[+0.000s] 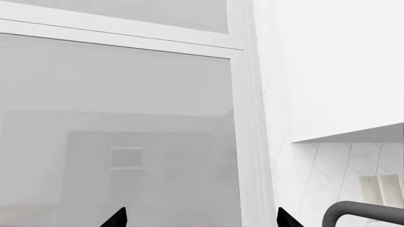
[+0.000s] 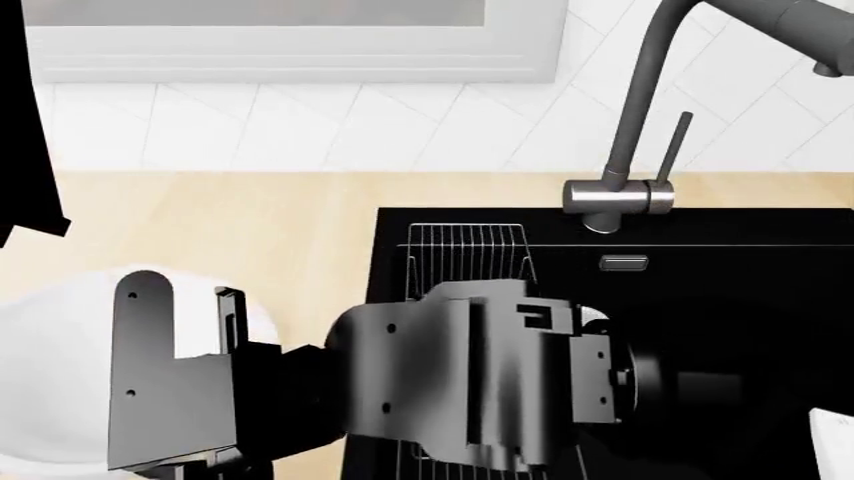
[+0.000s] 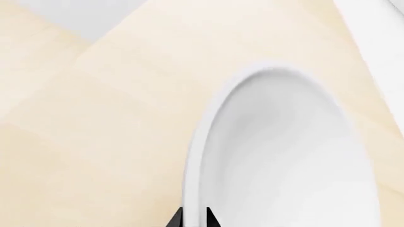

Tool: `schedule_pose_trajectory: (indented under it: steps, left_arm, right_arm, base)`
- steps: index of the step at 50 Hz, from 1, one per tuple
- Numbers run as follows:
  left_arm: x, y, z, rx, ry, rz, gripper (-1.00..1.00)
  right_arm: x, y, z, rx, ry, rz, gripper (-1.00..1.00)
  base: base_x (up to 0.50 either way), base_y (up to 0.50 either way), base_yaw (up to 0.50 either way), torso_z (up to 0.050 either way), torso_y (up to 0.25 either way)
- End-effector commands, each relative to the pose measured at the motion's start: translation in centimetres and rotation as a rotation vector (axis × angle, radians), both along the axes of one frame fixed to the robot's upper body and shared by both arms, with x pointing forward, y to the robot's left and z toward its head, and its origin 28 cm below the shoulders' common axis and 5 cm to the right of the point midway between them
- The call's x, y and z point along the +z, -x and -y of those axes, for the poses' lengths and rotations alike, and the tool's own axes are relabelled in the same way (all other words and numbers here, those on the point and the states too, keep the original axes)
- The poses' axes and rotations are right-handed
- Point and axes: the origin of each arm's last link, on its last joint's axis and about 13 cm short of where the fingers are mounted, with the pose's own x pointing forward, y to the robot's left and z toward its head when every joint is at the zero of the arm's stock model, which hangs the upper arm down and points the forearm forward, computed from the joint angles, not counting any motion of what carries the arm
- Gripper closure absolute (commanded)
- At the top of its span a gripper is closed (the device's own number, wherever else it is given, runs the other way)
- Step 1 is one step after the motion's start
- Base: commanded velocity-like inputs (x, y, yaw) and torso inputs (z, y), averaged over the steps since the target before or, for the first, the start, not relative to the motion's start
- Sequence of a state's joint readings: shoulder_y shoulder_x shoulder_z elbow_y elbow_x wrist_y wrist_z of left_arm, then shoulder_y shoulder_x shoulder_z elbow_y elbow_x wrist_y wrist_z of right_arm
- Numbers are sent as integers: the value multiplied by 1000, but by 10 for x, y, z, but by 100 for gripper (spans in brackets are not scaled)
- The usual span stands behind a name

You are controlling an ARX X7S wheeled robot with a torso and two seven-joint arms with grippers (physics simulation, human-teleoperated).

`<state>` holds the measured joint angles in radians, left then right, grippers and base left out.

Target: Pick the cup and bowl from the sink and place them on the counter for drying.

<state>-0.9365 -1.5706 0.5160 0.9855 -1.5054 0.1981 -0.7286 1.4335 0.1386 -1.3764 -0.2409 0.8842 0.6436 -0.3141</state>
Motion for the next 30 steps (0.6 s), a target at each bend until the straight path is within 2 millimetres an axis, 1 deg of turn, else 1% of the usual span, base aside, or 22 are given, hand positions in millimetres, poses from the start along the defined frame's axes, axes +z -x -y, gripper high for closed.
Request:
schedule_pose_trajectory:
  steps: [1, 2, 3, 13, 30]
  left_arm:
    - [0, 0, 0, -2, 0, 0, -100]
    - [0, 0, 0, -2, 0, 0, -100]
    - [0, 0, 0, -2, 0, 0, -100]
    - [1, 0, 0, 1, -2, -1, -100]
    - [0, 0, 0, 3, -4, -4, -100]
  right_arm:
    - [-14, 2, 4, 6, 74, 15, 100]
    - [-14, 3, 4, 14, 86, 17, 100]
    - [-13, 4, 5, 19, 94, 17, -100]
    - [-1, 12, 15, 53, 134, 42, -100]
    - [41, 34, 42, 96, 117, 112, -100]
  base:
    - [0, 0, 0, 0, 0]
    - [0, 0, 0, 0, 0]
    - [0, 0, 0, 0, 0]
    - [0, 0, 0, 0, 0]
    - [0, 0, 0, 0, 0]
